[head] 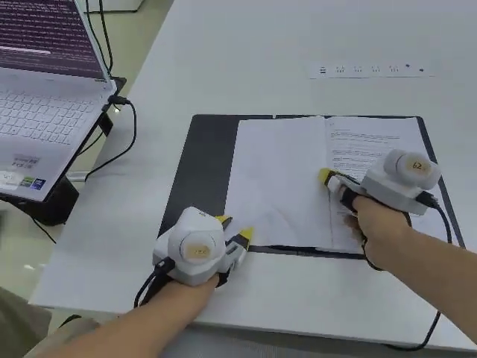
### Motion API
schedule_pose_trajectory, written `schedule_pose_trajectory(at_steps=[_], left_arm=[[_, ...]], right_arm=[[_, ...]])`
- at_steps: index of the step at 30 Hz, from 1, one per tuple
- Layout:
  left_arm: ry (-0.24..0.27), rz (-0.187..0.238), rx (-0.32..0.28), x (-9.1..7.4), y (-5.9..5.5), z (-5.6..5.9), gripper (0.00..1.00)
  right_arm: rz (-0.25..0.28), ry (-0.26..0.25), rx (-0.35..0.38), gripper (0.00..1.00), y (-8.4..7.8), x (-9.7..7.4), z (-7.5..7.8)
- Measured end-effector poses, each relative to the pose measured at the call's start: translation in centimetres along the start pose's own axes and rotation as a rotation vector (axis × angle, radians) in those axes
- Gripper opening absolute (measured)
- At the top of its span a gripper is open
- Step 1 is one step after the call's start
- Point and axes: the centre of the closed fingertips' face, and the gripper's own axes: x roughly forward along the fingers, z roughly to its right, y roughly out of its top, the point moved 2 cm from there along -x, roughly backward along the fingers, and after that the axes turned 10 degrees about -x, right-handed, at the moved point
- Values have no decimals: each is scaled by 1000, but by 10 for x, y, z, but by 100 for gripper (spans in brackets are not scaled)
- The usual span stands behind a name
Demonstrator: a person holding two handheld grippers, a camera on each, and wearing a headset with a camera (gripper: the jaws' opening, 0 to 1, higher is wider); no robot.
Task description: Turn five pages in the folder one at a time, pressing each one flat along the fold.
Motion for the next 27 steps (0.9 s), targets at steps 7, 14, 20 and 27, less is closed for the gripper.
schedule_pose_trajectory(at_steps=[7,14,20,27], left_arm=[[-1,3,0,1,-1,-1,23],[-1,8,-3,3,-1,-2,23],[-1,10,-4,3,-1,-2,23],[0,13,-6,4,0,-1,23]], right_arm=[[11,-6,27,0,12,15,0],[31,-9,51,0,28,31,3],[54,-7,64,0,41,47,9],[49,-5,54,0,57,76,19]])
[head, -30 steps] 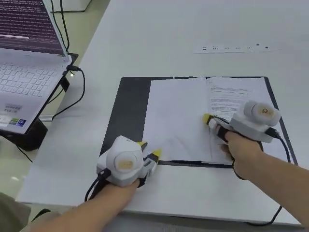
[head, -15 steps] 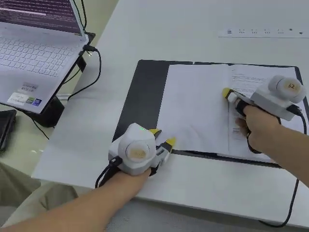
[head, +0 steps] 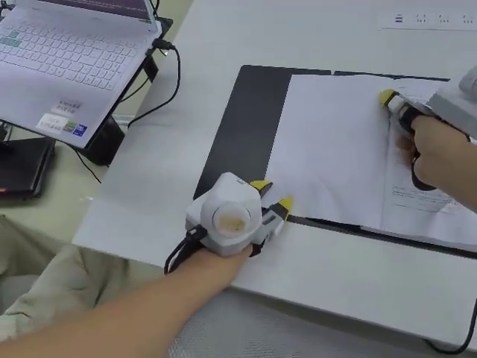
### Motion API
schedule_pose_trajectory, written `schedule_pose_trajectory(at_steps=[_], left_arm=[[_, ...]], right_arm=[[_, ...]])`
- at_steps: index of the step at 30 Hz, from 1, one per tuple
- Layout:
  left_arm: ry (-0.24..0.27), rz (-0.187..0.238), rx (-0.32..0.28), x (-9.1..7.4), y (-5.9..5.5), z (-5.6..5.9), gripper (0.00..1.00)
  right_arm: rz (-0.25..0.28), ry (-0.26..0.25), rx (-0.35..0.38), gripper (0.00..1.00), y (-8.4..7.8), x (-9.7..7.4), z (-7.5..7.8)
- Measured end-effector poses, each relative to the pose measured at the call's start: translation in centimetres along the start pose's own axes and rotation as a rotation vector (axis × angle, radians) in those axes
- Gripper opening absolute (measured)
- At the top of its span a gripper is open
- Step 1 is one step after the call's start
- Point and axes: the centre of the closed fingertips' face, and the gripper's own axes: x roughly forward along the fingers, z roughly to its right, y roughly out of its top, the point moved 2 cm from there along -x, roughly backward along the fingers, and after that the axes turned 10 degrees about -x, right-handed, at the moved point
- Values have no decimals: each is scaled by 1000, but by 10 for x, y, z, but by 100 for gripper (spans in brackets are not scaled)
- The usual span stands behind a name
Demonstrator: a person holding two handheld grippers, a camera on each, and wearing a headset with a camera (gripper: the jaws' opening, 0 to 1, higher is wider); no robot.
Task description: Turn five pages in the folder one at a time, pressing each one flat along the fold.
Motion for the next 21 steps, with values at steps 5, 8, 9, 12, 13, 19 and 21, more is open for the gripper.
schedule_pose_trajectory(at_steps=[5,8,9,12,13,19,21], left_arm=[[-1,1,2,1,0,0,23],[-1,1,2,1,1,1,23],[-1,1,2,1,1,1,23],[-1,2,1,1,1,1,23],[-1,2,2,1,1,1,23],[-2,3,1,0,1,2,23],[-2,4,1,0,1,2,23]], right_arm=[[-9,-16,-21,0,10,22,13],[-19,-23,-42,0,14,32,18],[-22,-24,-43,0,16,36,21],[-33,-21,-33,0,16,40,25],[-32,-19,-32,0,16,39,26],[-26,24,-54,0,6,26,22],[-30,41,-69,0,2,20,20]])
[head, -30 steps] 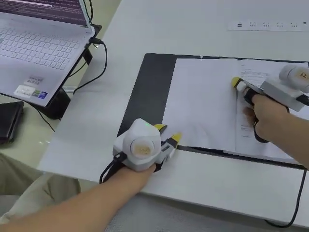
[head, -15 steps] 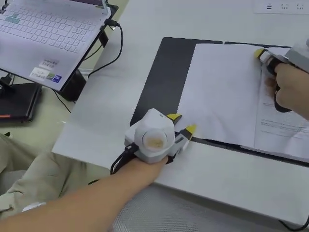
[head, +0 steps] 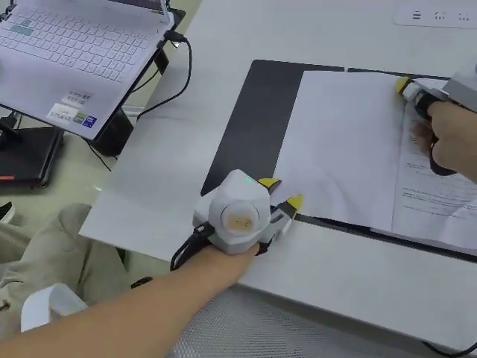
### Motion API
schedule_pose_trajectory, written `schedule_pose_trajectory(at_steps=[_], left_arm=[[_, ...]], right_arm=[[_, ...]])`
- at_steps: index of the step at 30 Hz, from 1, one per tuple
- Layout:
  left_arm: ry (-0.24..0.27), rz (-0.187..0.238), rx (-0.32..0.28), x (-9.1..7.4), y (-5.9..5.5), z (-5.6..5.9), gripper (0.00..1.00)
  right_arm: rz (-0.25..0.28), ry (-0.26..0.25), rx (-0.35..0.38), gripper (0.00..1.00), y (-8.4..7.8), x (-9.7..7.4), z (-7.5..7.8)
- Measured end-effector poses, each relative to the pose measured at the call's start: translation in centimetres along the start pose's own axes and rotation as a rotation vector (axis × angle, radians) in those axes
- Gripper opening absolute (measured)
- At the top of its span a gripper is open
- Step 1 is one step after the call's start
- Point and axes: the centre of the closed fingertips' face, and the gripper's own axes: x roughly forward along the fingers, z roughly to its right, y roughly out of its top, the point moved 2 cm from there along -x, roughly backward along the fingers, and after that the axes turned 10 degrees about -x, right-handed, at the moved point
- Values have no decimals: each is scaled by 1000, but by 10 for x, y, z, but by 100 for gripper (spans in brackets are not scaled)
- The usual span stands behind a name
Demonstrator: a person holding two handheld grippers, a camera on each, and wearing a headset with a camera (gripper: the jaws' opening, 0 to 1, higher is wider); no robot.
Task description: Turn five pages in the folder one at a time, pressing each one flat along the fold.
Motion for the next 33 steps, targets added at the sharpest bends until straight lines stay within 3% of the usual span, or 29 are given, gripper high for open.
schedule_pose_trajectory(at_steps=[7,12,16,19,27,29,30,33], left_arm=[[0,0,1,0,0,0,23],[-1,1,3,-1,-1,0,23],[-1,2,0,-1,0,1,23],[-1,2,0,-1,-1,0,23],[-2,3,4,0,-2,-1,23],[-2,3,3,0,-2,-1,23],[-3,3,4,0,-2,-1,23],[-3,4,5,0,-2,-1,23]], right_arm=[[-4,39,-14,0,-17,-24,-12],[-1,59,1,0,-29,-51,-28],[18,51,52,0,-34,-71,-34],[-3,82,83,0,-42,-83,-45],[4,79,123,0,-51,-106,-57],[-11,92,137,0,-55,-111,-60],[-47,113,130,0,-63,-115,-64],[-45,124,107,0,-68,-120,-69]])
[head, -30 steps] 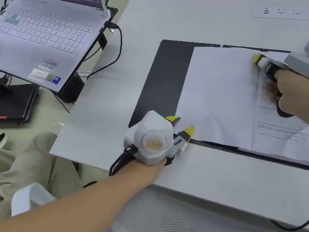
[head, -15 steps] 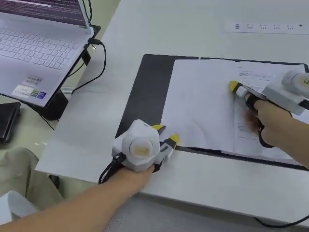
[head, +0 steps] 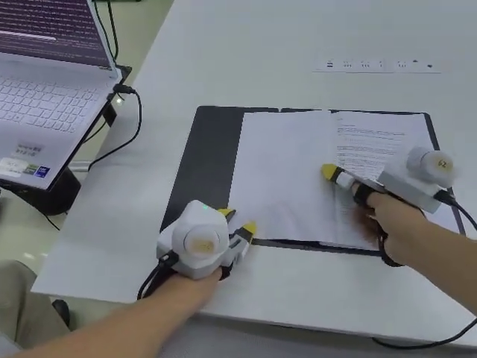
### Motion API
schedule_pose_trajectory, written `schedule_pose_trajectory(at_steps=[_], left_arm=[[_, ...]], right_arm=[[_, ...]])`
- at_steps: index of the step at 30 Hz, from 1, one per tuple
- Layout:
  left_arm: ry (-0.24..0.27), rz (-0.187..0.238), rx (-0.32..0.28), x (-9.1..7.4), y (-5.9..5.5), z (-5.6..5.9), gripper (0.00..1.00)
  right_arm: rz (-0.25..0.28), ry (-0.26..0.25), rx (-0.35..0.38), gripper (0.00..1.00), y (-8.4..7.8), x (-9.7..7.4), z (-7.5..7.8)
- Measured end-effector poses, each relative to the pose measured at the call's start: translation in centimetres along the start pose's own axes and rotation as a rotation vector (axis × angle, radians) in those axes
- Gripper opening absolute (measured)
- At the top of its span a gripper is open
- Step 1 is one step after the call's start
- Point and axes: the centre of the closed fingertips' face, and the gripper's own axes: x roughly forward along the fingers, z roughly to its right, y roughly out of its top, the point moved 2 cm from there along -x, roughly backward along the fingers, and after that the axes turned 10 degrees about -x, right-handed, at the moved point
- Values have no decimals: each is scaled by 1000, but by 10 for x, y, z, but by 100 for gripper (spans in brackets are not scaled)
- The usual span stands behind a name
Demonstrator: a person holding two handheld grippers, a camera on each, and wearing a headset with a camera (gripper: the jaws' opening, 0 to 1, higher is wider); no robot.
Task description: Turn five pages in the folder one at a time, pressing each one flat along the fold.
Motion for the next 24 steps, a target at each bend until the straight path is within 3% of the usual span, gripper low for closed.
schedule_pose_trajectory(at_steps=[9,16,24], left_arm=[[-4,-1,4,-1,0,0,23],[-5,-1,5,-3,0,0,23],[-7,-1,5,-5,0,-1,23]], right_arm=[[-35,15,14,0,-18,-14,-6],[-59,21,-21,0,-36,-29,-13],[-83,36,14,0,-51,-43,-12]])
